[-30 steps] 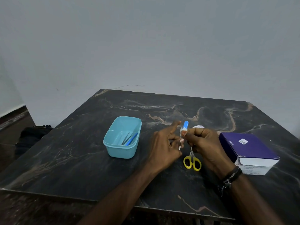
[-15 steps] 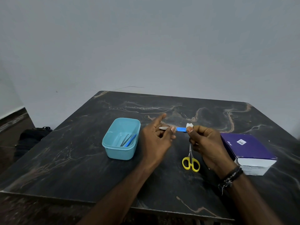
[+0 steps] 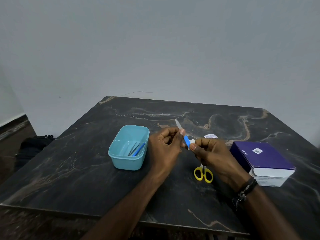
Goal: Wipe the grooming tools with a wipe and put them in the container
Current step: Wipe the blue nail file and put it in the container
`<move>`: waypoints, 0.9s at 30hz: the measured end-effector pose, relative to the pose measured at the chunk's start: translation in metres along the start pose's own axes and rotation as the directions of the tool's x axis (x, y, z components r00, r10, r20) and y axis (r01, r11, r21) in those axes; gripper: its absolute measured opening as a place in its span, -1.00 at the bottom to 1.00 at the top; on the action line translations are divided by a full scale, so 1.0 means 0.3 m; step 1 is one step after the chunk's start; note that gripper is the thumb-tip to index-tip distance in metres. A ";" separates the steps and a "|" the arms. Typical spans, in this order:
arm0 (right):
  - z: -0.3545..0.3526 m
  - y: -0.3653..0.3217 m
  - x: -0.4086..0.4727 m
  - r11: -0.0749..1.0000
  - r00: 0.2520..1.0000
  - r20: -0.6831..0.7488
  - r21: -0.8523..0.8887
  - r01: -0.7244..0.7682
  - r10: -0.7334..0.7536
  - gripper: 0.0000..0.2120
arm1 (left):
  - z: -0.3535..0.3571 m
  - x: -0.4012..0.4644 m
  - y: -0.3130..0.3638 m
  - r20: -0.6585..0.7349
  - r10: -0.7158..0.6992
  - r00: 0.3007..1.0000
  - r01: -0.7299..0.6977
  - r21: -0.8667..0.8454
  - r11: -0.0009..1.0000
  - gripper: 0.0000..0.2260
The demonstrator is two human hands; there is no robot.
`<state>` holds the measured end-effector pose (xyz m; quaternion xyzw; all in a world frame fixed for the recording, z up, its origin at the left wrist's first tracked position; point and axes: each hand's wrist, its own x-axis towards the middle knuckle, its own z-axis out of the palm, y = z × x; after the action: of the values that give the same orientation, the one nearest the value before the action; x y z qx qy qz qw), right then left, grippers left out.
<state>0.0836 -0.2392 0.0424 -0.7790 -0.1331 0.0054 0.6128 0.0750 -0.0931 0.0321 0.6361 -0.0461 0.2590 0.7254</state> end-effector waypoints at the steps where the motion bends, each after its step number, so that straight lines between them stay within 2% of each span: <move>1: 0.002 0.002 0.000 1.000 1.000 0.014 0.002 0.018 -0.018 -0.89 | 0.000 0.000 0.000 -0.005 0.005 1.000 -0.005 0.006 1.000 -0.93; 3: 0.006 0.002 -0.002 0.999 0.998 0.011 0.007 0.054 -0.054 -0.91 | 0.000 0.000 -0.004 0.000 0.017 1.000 -0.017 0.034 0.999 -0.99; 6: 0.007 0.007 -0.002 0.997 0.997 -0.015 0.015 0.081 -0.081 -0.90 | 0.004 -0.007 -0.003 0.074 0.016 0.997 -0.021 0.067 0.998 -0.90; 10: 0.009 0.007 -0.002 0.990 0.993 -0.036 0.080 0.113 -0.111 -0.90 | 0.007 -0.012 0.000 0.129 0.057 0.990 -0.072 0.110 0.991 -0.94; 14: 0.008 0.004 -0.012 0.990 0.992 0.020 0.070 0.122 -0.124 -0.90 | 0.002 -0.008 0.000 0.101 0.083 0.991 -0.093 0.106 0.990 -0.93; 18: 0.015 0.019 -0.008 0.995 0.991 0.103 -0.035 0.093 -0.088 -0.94 | 0.001 -0.004 -0.007 0.016 0.075 0.997 -0.076 0.124 0.989 -0.96; 24: 0.013 0.001 -0.006 0.989 0.990 -0.027 0.056 0.139 -0.138 -0.92 | 0.014 -0.014 0.010 0.090 0.018 0.996 -0.025 0.076 0.997 -0.94; 27: 0.014 -0.005 -0.002 0.985 0.987 -0.057 0.076 0.157 -0.153 -0.91 | 0.017 -0.015 0.012 0.081 0.028 0.996 -0.035 0.084 0.996 -0.95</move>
<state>0.0819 -0.2350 0.0426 -0.7408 -0.1775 -0.0568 0.6453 0.0710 -0.0991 0.0345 0.6756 -0.0740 0.2463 0.6910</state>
